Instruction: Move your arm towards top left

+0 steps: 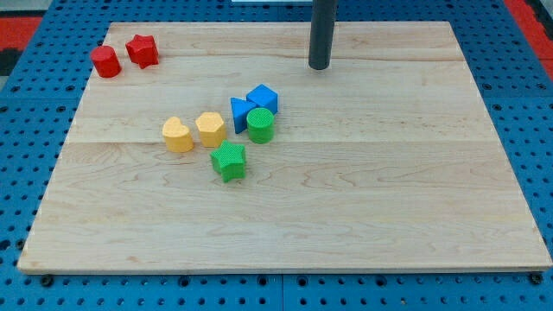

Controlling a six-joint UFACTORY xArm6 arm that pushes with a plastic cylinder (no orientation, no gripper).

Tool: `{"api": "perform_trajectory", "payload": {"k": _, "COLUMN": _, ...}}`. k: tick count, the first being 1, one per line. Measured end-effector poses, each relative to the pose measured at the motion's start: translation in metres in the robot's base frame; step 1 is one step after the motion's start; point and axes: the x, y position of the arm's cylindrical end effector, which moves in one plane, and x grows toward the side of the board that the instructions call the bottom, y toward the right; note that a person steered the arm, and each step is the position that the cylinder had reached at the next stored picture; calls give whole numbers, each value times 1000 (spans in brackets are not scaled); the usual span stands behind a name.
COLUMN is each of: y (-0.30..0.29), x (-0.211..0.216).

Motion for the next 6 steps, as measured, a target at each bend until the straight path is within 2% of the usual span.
{"api": "perform_trajectory", "payload": {"k": 3, "y": 4, "x": 3}}
{"api": "perform_trajectory", "payload": {"k": 4, "y": -37, "x": -4}}
{"api": "perform_trajectory", "payload": {"k": 5, "y": -110, "x": -25}}
{"api": "perform_trajectory", "payload": {"k": 6, "y": -143, "x": -4}}
